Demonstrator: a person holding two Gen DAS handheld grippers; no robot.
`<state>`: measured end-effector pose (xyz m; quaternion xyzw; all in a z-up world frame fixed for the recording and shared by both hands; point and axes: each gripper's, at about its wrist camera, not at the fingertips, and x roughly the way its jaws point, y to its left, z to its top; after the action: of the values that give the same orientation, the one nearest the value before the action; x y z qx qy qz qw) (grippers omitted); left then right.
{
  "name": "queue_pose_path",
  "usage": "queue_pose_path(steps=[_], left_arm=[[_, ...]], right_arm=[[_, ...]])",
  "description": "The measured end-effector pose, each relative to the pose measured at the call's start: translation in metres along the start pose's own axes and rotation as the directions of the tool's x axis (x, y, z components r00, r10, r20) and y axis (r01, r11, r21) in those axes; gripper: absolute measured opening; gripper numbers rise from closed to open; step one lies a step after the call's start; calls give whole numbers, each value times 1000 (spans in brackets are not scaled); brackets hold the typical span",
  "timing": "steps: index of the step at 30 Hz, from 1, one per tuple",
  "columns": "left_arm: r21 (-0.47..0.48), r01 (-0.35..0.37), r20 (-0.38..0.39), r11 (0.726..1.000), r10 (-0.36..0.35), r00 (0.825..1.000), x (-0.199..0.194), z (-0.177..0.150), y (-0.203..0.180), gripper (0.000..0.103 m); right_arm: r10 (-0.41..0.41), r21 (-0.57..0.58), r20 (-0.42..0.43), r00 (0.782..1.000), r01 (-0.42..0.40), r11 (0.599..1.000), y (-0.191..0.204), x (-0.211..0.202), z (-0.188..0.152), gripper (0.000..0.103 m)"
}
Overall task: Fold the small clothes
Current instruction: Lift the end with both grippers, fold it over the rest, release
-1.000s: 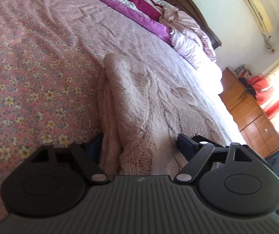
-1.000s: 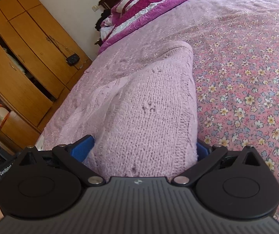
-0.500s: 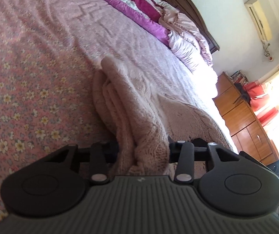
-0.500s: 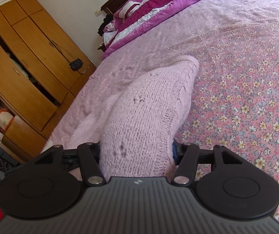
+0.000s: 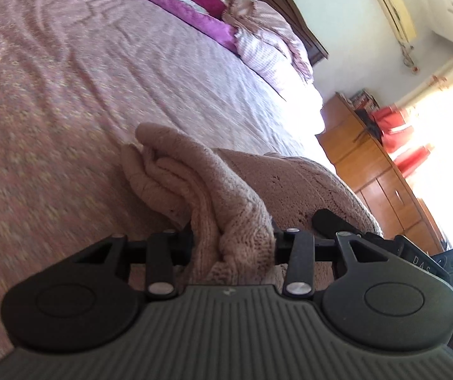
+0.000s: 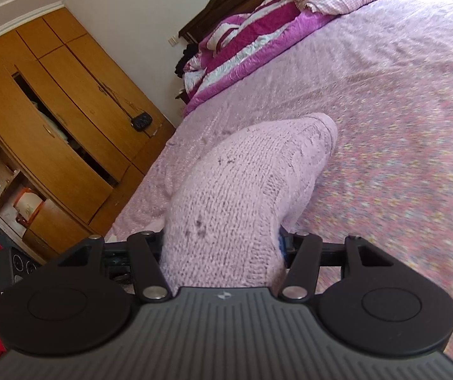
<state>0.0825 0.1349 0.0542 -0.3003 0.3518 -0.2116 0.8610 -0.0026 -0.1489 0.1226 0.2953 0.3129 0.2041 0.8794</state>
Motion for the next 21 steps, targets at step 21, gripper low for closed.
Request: queue_pose_path(steps=[21], left_arm=[[214,-179,-97,960,204,974,17,-79,-30,53]], right_arm=[[-174,11,-18,985,174,985,-65,-67,-81,72]])
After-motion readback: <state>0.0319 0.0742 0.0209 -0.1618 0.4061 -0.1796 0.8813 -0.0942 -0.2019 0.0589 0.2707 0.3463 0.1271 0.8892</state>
